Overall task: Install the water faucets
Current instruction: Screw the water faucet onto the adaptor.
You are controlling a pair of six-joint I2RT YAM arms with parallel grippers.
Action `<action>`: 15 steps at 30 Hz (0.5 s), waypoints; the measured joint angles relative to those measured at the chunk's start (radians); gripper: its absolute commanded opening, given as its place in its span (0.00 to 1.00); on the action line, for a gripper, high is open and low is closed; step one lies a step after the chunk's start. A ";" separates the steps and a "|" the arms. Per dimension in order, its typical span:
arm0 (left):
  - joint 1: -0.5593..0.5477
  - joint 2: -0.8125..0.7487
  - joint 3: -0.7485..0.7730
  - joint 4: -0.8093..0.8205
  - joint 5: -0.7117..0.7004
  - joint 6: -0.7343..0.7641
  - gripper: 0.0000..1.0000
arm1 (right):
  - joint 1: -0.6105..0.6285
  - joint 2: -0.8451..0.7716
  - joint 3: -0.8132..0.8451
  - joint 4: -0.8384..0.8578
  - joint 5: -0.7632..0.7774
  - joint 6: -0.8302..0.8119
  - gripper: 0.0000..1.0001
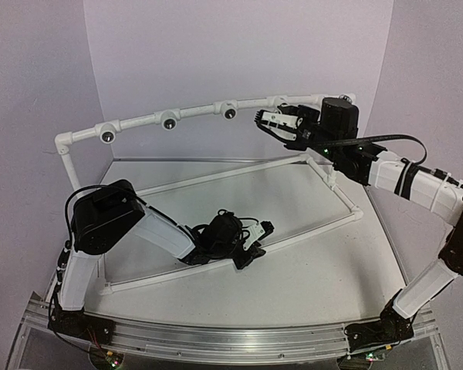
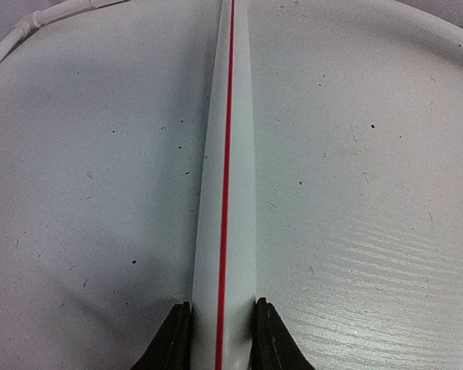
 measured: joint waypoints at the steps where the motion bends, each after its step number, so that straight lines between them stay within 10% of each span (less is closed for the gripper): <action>1: 0.000 0.000 0.000 0.000 0.000 0.000 0.00 | -0.001 0.000 -0.003 0.007 0.000 0.013 0.00; 15: 0.000 0.001 0.000 0.002 0.000 -0.001 0.00 | -0.010 -0.001 -0.038 0.096 -0.006 0.198 0.00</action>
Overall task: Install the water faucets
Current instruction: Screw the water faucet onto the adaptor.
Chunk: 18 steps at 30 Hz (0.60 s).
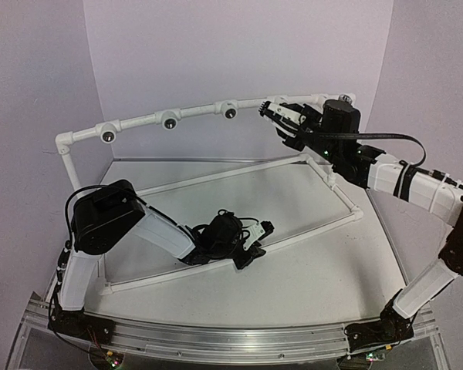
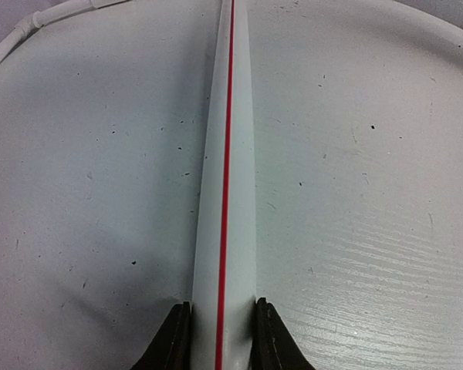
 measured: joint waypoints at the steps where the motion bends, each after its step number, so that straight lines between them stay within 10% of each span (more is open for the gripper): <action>1: 0.000 0.000 0.000 0.000 0.000 0.000 0.00 | 0.000 0.000 -0.005 0.011 0.000 0.016 0.00; 18: -0.009 0.010 0.007 0.019 -0.005 -0.014 0.00 | -0.035 -0.030 -0.092 0.146 -0.045 0.235 0.00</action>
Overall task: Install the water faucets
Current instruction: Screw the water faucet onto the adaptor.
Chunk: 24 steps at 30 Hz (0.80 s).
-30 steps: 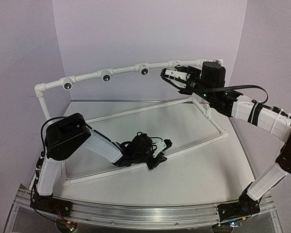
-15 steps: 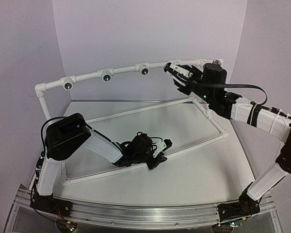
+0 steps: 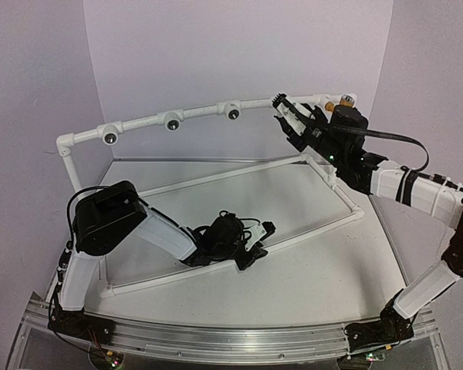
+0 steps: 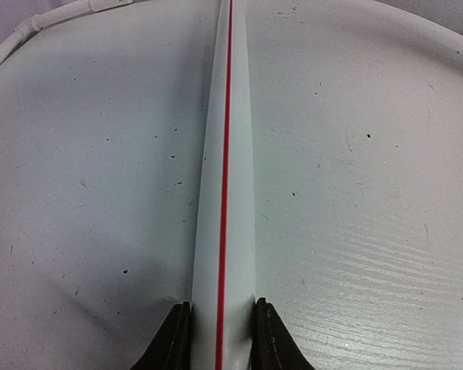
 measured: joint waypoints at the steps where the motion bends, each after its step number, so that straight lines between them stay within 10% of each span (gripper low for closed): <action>1: -0.001 0.000 0.000 0.001 -0.001 -0.001 0.00 | 0.000 -0.001 -0.003 0.004 0.000 0.014 0.00; 24: -0.007 0.008 0.003 0.016 -0.006 -0.008 0.00 | -0.038 -0.034 -0.055 0.088 -0.043 0.532 0.00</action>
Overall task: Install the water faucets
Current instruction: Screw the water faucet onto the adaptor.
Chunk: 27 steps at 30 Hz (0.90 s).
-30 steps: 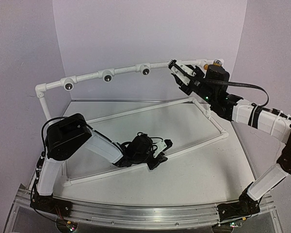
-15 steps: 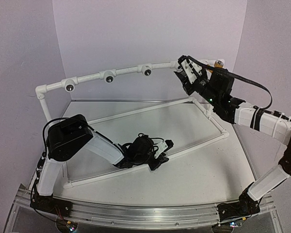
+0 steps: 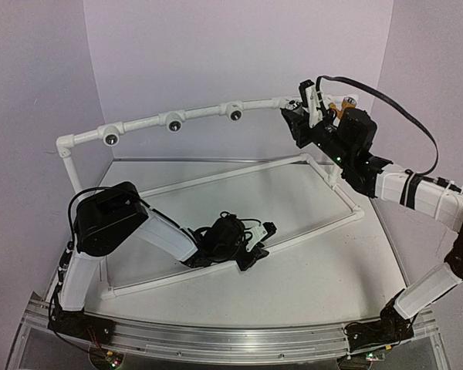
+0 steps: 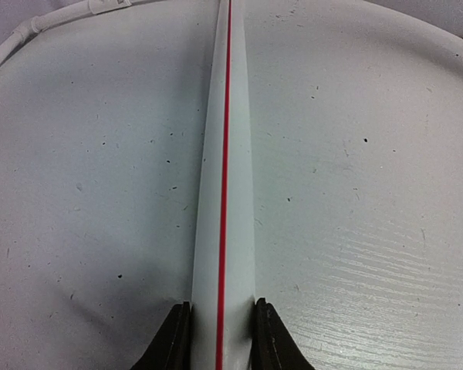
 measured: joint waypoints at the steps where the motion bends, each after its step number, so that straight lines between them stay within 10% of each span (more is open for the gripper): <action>1: 0.000 0.000 0.000 0.000 0.000 0.000 0.00 | -0.001 0.000 0.005 -0.006 0.001 0.024 0.00; 27: -0.006 0.003 0.005 0.000 -0.007 -0.004 0.00 | -0.057 -0.031 0.094 -0.217 -0.028 0.605 0.00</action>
